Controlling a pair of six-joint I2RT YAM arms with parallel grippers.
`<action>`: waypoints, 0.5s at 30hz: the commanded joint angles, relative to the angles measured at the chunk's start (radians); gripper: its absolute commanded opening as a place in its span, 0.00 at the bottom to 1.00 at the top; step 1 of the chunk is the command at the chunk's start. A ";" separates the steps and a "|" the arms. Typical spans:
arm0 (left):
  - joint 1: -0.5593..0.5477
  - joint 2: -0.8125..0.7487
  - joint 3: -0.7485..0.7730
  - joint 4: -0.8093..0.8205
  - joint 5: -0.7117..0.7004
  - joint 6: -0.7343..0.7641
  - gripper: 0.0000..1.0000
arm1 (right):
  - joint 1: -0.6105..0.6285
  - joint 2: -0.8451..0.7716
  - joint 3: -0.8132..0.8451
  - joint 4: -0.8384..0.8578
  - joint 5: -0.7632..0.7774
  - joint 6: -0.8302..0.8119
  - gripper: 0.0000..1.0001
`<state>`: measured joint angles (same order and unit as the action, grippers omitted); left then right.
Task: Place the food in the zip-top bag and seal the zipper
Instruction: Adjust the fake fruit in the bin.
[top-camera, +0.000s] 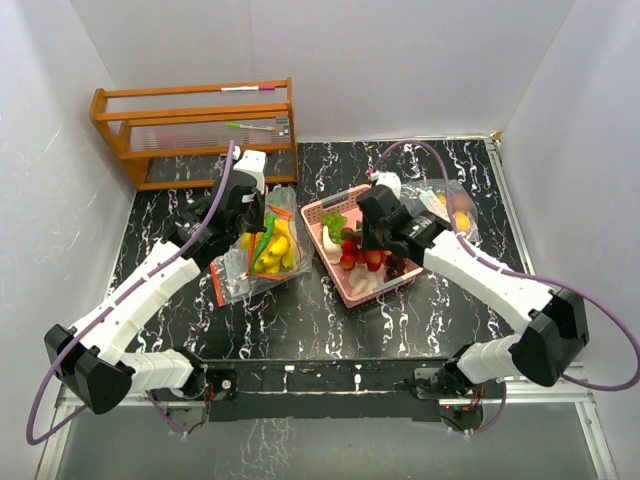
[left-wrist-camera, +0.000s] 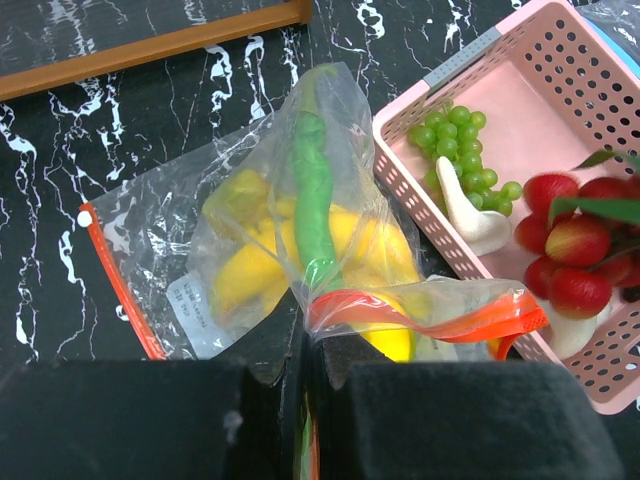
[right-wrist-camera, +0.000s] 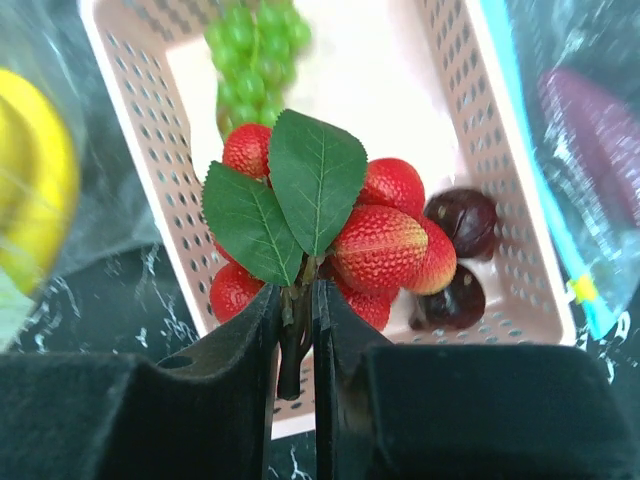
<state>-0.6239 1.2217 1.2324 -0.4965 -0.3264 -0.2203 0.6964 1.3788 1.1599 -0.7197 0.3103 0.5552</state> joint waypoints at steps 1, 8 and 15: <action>0.001 -0.009 0.038 0.032 0.005 0.001 0.00 | -0.020 -0.061 0.126 0.086 0.102 -0.060 0.08; 0.000 -0.008 0.025 0.040 0.015 -0.002 0.00 | -0.078 -0.029 0.091 0.222 -0.020 -0.076 0.08; 0.000 -0.014 0.009 0.050 0.023 -0.002 0.00 | -0.118 0.033 0.026 0.367 -0.038 -0.125 0.08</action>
<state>-0.6239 1.2228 1.2320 -0.4934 -0.3065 -0.2207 0.5991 1.3811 1.2209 -0.5232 0.3019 0.4751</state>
